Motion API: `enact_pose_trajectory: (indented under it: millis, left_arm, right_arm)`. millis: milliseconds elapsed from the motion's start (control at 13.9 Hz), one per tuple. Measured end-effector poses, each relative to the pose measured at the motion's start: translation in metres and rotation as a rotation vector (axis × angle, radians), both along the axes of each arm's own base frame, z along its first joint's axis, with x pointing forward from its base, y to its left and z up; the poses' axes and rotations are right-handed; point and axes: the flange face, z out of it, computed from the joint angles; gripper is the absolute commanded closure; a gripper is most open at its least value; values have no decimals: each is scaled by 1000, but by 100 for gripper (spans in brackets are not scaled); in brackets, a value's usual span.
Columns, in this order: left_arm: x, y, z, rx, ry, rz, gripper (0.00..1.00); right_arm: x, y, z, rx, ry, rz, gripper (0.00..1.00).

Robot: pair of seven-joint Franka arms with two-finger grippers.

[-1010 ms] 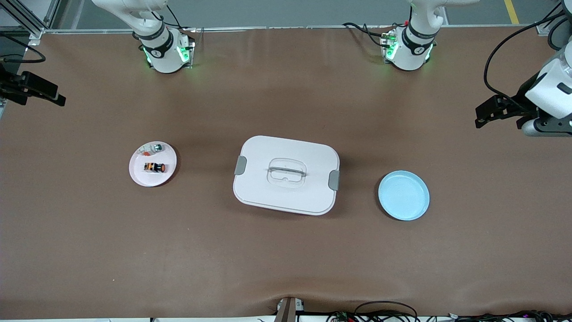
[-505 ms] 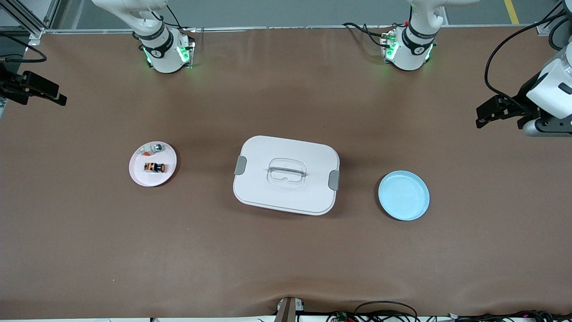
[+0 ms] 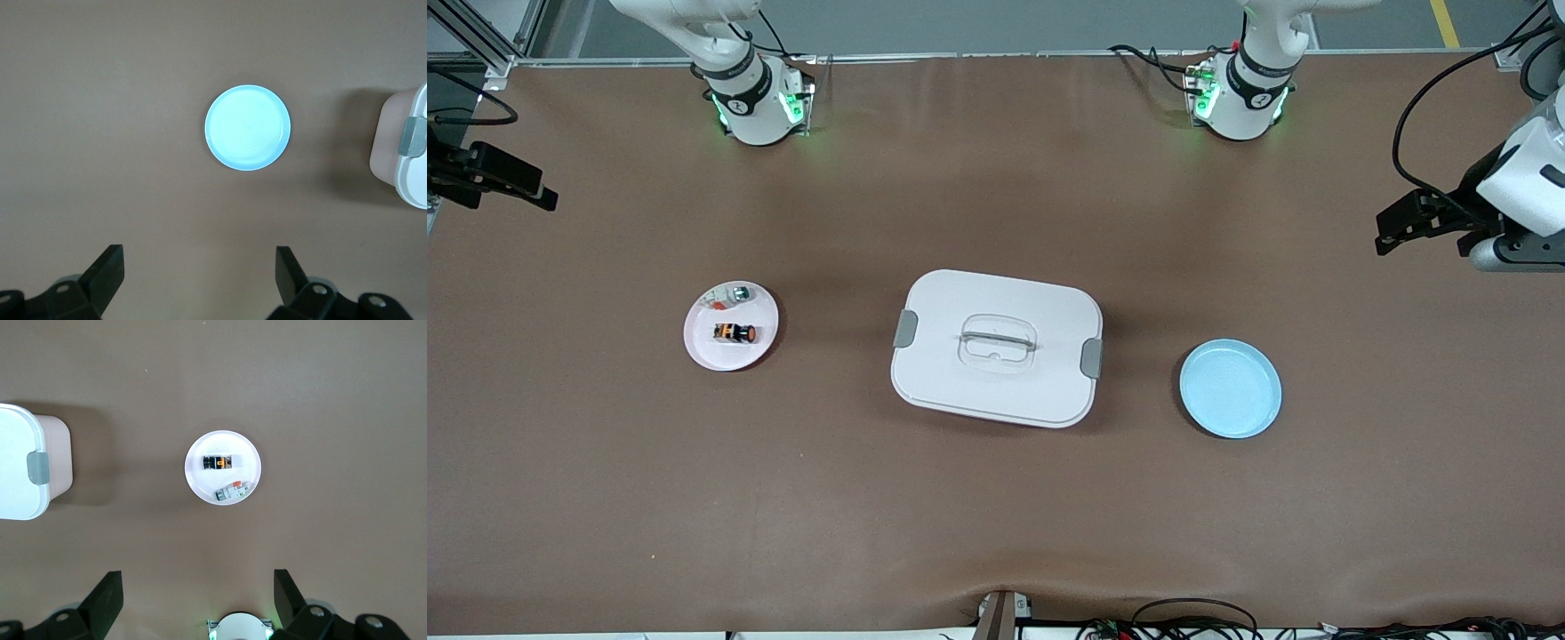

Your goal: Transfer orange switch to right arm and place

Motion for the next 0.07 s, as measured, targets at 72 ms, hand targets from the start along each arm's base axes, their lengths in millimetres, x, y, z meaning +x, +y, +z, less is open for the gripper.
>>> enact_pose_trajectory:
  millis: [72]
  left_arm:
    - [0, 0, 0, 0, 0, 0, 0]
  right_arm:
    - [0, 0, 0, 0, 0, -1, 0]
